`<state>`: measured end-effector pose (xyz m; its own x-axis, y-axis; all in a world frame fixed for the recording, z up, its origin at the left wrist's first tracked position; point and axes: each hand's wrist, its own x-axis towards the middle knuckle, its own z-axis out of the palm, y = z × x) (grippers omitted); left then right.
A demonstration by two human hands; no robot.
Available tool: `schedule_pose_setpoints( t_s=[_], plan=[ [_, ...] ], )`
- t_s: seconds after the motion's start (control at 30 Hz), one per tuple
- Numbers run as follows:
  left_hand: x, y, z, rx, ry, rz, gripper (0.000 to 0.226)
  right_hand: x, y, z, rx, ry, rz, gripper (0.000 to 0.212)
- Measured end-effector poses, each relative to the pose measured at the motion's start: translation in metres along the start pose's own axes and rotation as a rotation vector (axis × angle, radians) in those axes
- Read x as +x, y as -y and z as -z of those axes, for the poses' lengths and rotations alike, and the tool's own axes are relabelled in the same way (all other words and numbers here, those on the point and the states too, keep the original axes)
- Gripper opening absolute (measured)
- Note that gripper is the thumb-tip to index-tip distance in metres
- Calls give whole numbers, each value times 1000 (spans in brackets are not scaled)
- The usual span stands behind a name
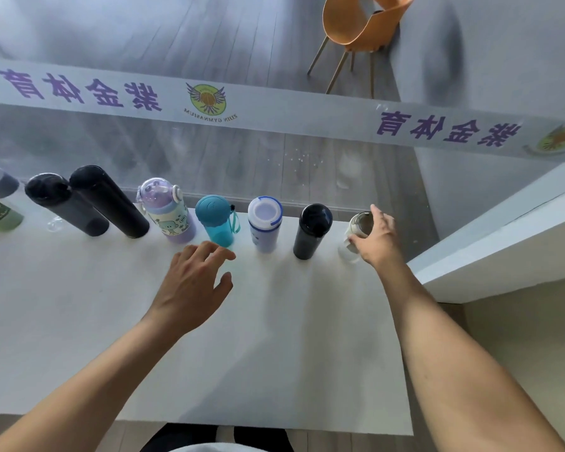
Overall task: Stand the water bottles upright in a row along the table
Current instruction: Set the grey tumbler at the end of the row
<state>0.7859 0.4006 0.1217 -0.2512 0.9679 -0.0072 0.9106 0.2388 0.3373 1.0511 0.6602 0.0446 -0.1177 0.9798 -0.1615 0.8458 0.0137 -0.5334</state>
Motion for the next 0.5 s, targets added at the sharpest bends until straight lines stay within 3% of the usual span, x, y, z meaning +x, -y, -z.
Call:
schedule_pose_setpoints(
  t_s=[0.2,0.4,0.5],
  plan=[
    [-16,10,-6,-10,45,35,29,3,-6,-7,1,19,-60,86],
    [-13,8,-6,-12,43,11,30,-11,-6,-5,20,22,-55,95],
    [-5,7,0,-1,8,-4,31,-26,9,2,-30,-116,32,91]
  ],
)
